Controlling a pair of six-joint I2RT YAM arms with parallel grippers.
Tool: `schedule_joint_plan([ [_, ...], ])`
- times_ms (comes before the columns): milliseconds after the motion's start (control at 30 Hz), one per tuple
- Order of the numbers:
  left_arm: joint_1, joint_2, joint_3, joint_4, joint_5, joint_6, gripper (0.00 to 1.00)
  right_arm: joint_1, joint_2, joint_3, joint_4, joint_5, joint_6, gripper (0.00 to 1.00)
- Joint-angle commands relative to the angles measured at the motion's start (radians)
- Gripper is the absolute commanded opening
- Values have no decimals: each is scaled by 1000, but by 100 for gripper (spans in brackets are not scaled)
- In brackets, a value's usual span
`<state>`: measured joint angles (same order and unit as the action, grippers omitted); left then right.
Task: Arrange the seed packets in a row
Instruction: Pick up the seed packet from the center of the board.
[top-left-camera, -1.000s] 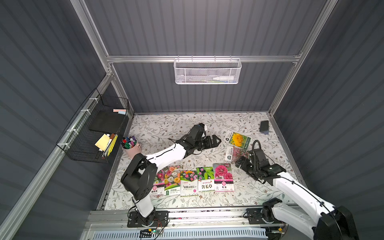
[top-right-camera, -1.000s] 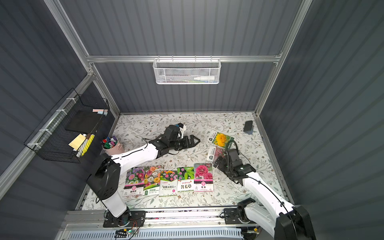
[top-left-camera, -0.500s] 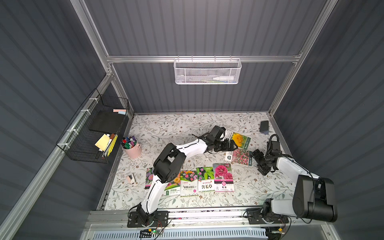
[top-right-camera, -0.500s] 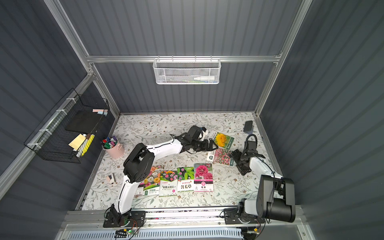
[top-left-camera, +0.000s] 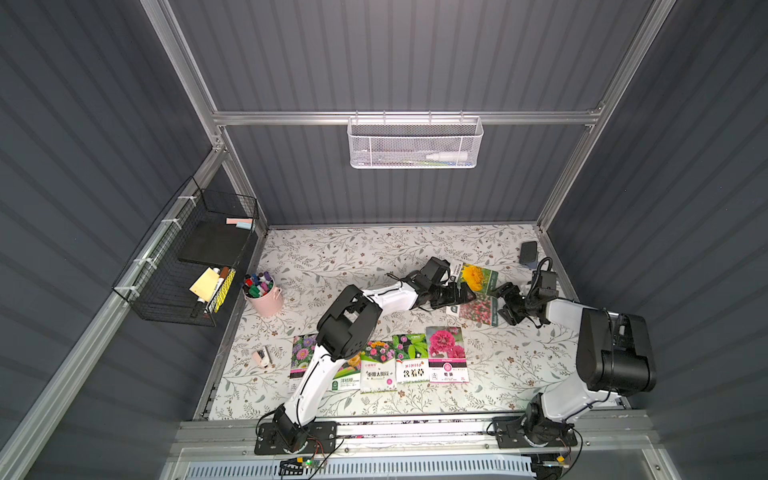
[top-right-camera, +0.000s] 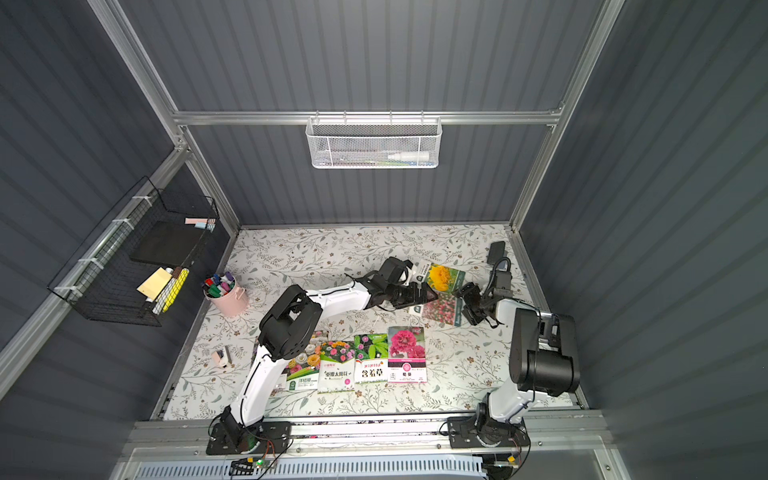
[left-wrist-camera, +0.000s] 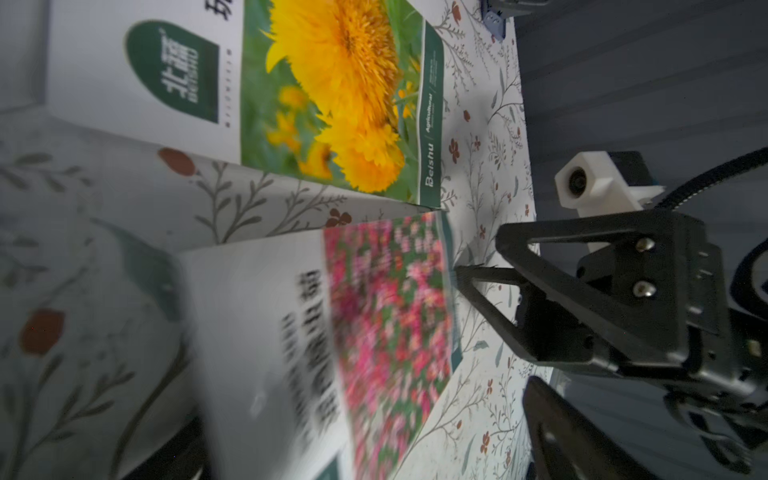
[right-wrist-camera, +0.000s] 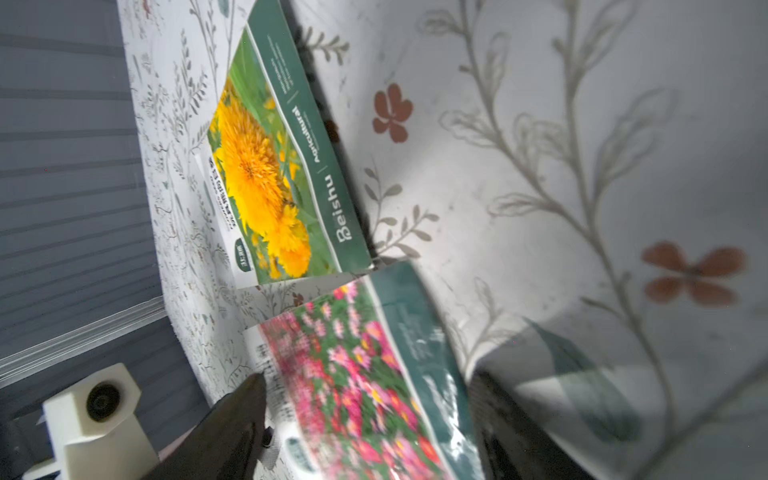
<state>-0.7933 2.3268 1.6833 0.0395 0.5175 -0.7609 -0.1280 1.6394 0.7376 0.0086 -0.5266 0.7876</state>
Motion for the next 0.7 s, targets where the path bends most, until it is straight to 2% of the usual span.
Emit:
schedule_joint_plan([
  [0,-22,64,14,7,41,-80,99,11,46,-56,28,-69,28,77],
  [67,-22,72,25,28,51,-105,99,10,42,-59,39,-82,28,72],
  [133,-23,71,36,41,62,-139,99,10,25,-61,37,-82,20,71],
  [200,-21,63,43,49,79,-144,91,10,6,-58,11,-65,7,71],
  [467,9,17,144,-75,112,-42,34,-8,-49,-63,-28,-74,-10,74],
  [600,48,21,203,-58,245,-42,0,-29,-125,-77,-50,-109,-19,77],
  [667,66,17,231,-33,344,-50,0,-49,-175,-79,-76,-142,-32,79],
])
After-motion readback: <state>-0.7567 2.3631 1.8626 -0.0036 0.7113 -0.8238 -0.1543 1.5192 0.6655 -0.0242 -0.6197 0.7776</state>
